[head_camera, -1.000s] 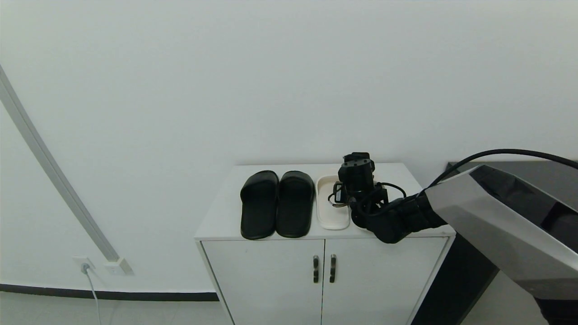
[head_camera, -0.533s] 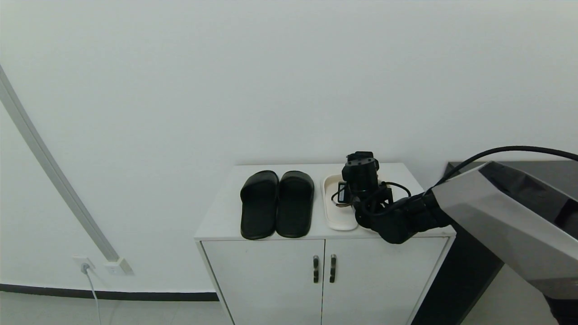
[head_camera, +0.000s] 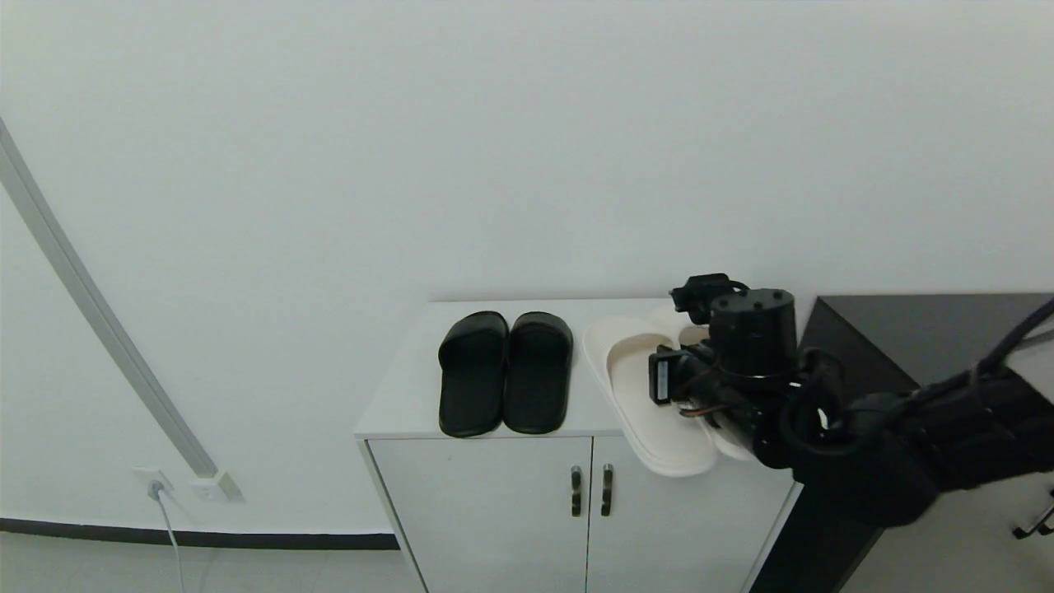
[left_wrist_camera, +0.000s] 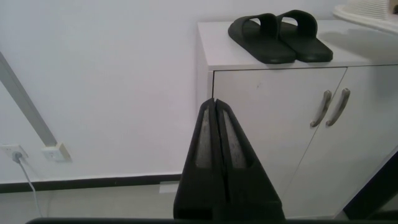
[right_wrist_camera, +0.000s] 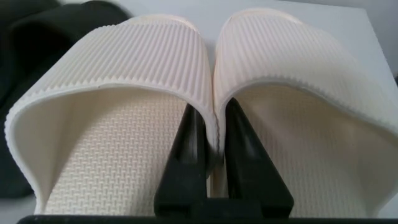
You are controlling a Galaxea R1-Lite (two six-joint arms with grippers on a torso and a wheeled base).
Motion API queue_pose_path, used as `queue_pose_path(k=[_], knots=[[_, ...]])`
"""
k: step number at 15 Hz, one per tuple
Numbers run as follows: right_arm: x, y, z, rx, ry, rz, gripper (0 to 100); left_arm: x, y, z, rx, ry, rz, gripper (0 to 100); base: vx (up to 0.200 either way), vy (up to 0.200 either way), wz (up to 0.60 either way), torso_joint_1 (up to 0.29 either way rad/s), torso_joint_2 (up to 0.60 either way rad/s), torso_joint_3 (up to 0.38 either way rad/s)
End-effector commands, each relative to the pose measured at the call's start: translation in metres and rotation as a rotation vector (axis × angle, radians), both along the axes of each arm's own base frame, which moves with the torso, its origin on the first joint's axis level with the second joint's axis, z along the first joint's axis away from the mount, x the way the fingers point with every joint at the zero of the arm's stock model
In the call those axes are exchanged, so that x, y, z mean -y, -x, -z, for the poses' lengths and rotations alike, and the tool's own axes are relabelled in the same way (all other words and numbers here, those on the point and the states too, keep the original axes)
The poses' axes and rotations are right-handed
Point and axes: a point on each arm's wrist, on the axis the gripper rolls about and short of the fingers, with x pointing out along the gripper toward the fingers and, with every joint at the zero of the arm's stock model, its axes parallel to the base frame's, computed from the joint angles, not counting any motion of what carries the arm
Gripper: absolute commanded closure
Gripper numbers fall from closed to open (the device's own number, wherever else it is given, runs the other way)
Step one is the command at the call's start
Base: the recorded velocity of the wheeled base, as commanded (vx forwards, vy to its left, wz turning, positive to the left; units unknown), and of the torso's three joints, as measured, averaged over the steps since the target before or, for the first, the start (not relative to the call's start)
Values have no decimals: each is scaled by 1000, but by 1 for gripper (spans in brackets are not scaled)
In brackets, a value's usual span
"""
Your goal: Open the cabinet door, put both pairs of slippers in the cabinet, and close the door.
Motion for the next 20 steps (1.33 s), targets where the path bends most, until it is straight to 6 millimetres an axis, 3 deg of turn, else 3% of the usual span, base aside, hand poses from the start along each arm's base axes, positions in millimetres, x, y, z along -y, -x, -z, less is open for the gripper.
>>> queue_pose_path(k=[1,6,10,17,20], knots=[[33,57,-24,44,-31,-179,100,0,0,0,0,1,0,100,0,0,0,0,0,0],[54,92,-15,-31,-65,-476,100,0,0,0,0,2,-2,100,0,0,0,0,0,0],[54,97,-8,-76,-76,-601,100,0,0,0,0,2,-2,100,0,0,0,0,0,0],[41,98,-6,-72,-58,-644,100,0,0,0,0,4,-2,100,0,0,0,0,0,0],[38,97,-5,-68,-43,-652,100,0,0,0,0,4,-2,100,-200,0,0,9,6,1]])
